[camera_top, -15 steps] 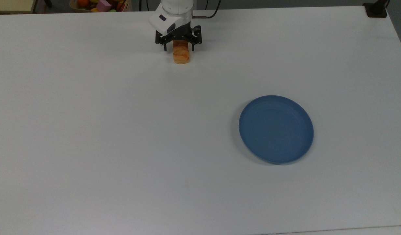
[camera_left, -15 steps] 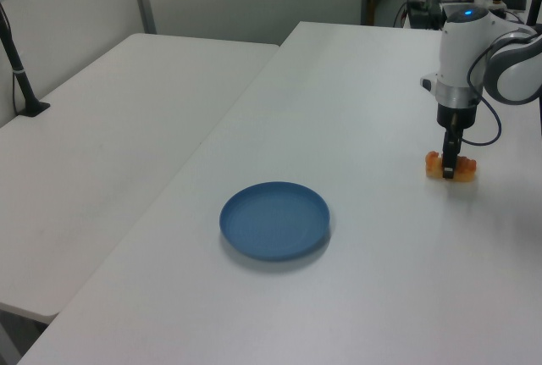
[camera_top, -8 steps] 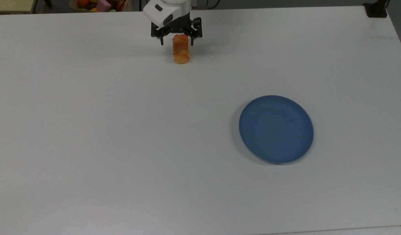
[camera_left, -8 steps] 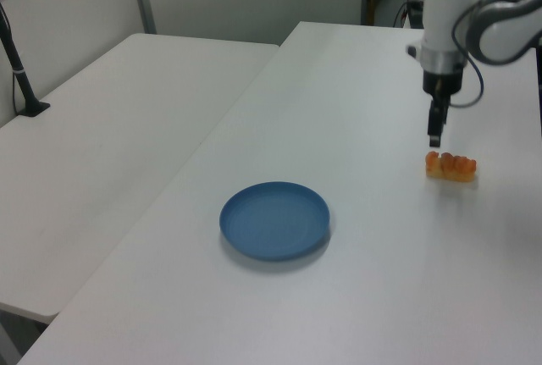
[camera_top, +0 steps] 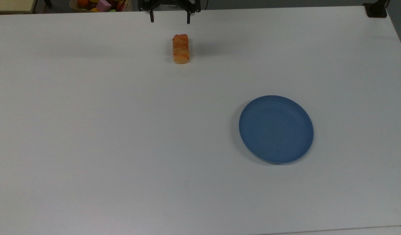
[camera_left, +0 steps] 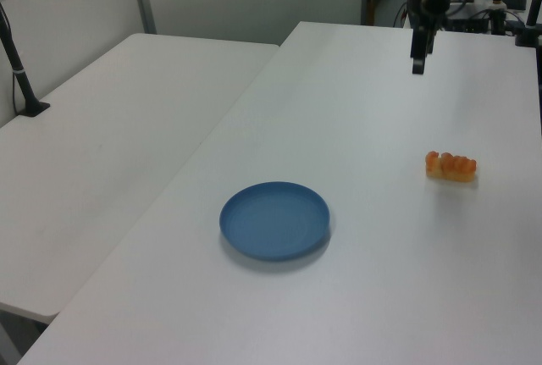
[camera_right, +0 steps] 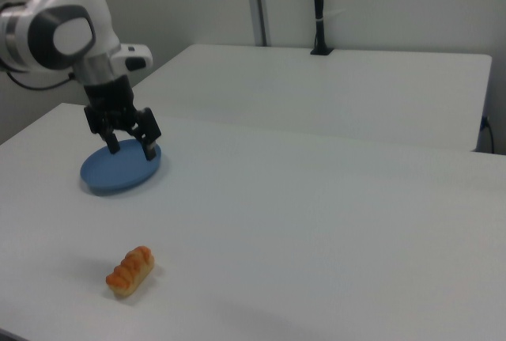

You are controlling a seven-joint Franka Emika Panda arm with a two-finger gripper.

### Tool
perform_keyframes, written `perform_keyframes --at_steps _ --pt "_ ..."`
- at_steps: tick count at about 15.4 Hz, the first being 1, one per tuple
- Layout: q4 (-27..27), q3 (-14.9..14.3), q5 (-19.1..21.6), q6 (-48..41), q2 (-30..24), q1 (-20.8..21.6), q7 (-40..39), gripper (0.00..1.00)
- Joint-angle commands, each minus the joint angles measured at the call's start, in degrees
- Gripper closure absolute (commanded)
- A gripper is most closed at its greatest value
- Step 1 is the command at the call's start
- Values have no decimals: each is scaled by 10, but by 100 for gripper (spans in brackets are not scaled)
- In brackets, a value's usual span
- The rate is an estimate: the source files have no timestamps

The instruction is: Put the bread on the table

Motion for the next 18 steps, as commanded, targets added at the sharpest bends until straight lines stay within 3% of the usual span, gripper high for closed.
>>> perform_keyframes --at_steps 1,5,10,18 --pt "65 -2 -6 -56 12 6 9 0" --pt "111 -11 -3 -99 15 5 7 0" --pt "140 -72 0 -132 16 21 -3 0" --pt "140 -72 3 -130 19 16 -3 0"
